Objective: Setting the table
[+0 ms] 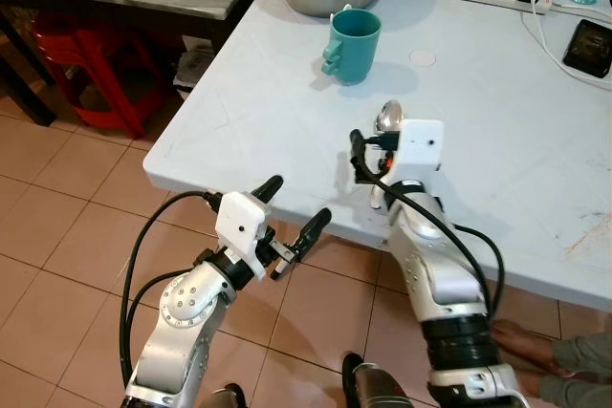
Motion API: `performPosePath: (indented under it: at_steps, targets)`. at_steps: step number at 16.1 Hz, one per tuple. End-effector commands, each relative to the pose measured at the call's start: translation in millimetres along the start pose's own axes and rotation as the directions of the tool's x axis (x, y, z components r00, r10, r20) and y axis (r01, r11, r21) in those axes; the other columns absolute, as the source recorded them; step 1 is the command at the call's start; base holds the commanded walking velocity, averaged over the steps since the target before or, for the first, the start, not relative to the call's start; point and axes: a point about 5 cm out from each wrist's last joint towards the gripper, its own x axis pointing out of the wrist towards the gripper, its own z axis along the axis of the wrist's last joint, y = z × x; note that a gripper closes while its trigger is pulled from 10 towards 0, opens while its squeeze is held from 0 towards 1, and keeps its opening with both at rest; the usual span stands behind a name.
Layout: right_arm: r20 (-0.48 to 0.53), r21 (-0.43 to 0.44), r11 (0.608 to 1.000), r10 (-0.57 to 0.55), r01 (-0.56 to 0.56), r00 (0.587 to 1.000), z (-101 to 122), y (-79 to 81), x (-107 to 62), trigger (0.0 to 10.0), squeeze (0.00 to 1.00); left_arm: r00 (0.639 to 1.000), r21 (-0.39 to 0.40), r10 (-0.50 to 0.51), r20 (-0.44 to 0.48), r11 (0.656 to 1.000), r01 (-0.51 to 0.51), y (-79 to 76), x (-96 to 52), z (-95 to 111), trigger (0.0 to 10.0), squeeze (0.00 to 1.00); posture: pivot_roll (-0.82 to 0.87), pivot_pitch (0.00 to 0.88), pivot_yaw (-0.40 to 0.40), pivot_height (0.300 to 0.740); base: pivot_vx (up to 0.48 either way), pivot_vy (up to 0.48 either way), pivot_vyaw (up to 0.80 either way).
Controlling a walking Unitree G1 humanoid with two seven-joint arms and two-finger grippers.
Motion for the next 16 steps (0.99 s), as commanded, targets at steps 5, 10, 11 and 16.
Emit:
performPosePath:
  at_steps: [5, 10, 11, 16]
  targets:
    - [-0.055, -0.006, 0.999, -0.054, 0.054, 0.997, -4.2, -5.4, 5.7, 10.0, 0.00, 0.998, -0.022, -0.055, 0.029, 0.998, 0.055, -4.2, 0.0, 5.6, 10.0, 0.00, -0.13, 0.251, 0.024, 0.740, 0.000, 0.000, 0.00]
    - [-0.110, 0.028, 0.997, -0.067, 0.071, 0.992, -8.0, -8.7, 12.8, 3.6, 0.00, 0.997, -0.011, -0.076, 0.016, 0.997, 0.076, -6.2, -0.6, 3.5, 10.0, 0.00, -0.13, 0.253, 0.021, 0.740, 0.000, 0.000, 0.00]
    - [-0.130, 0.040, 0.996, -0.073, 0.079, 0.989, -8.6, -11.1, 16.3, 0.9, 0.00, 0.996, -0.015, -0.090, 0.023, 0.996, 0.090, -6.2, -0.7, 4.2, 10.0, 0.00, -0.13, 0.251, 0.017, 0.740, 0.000, 0.000, 0.00]
    - [-0.193, 0.071, 0.994, -0.073, 0.088, 0.978, -16.5, -14.5, 20.0, 0.0, 0.00, 0.991, 0.041, -0.137, -0.004, 0.990, 0.137, 0.2, -3.3, 1.8, 10.0, 0.00, -0.13, 0.245, 0.019, 0.740, 0.000, 0.000, 0.00]
